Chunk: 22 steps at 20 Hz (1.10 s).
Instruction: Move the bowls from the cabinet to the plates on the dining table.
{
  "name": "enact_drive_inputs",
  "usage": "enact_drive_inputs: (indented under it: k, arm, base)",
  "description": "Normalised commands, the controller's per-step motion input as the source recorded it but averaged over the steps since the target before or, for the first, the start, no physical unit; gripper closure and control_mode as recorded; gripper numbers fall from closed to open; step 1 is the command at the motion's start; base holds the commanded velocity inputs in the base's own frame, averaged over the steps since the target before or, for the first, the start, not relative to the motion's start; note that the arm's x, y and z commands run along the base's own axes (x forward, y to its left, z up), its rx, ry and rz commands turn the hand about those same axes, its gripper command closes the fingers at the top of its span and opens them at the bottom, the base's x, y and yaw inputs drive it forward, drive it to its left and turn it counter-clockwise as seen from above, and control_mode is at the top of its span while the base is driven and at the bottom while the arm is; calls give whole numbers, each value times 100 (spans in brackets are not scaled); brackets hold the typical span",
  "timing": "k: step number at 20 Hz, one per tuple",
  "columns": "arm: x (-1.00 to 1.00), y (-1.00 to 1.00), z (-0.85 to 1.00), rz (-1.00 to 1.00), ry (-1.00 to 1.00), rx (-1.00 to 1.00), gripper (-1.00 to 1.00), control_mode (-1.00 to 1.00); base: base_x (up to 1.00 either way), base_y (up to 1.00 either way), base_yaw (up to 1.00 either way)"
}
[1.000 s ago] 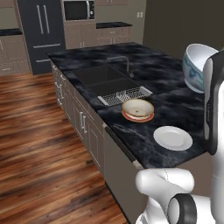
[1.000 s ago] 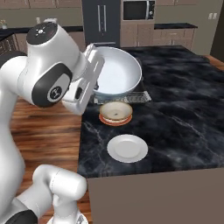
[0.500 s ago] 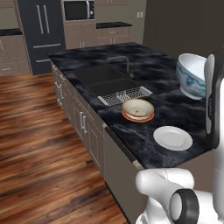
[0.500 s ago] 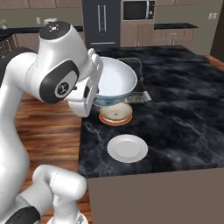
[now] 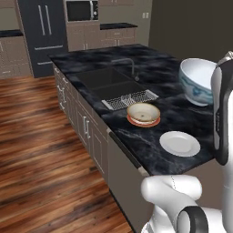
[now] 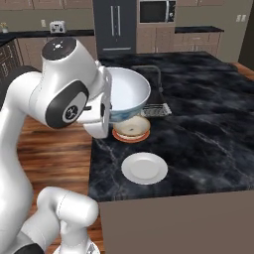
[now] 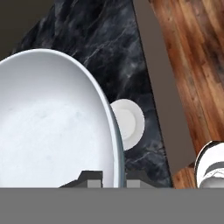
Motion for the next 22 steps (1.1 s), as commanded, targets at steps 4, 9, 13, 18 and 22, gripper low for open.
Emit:
enact_drive_inputs:
  k: [4,9,13,18,22]
  arm:
    - [-3,-3,-2,9,3,-13,100,-100]
    - [0,-6,-11,6,15,-8,100,-100]
    - [0,-6,-19,8,19,-3,100,-100]
    - [0,-7,-22,8,13,-2,100,-100]
    - [0,-5,-24,7,4,-1,100,-100]
  base:
    - [0,0,0]
    - [0,0,0]
    - [0,0,0]
    - [0,0,0]
    - [0,0,0]
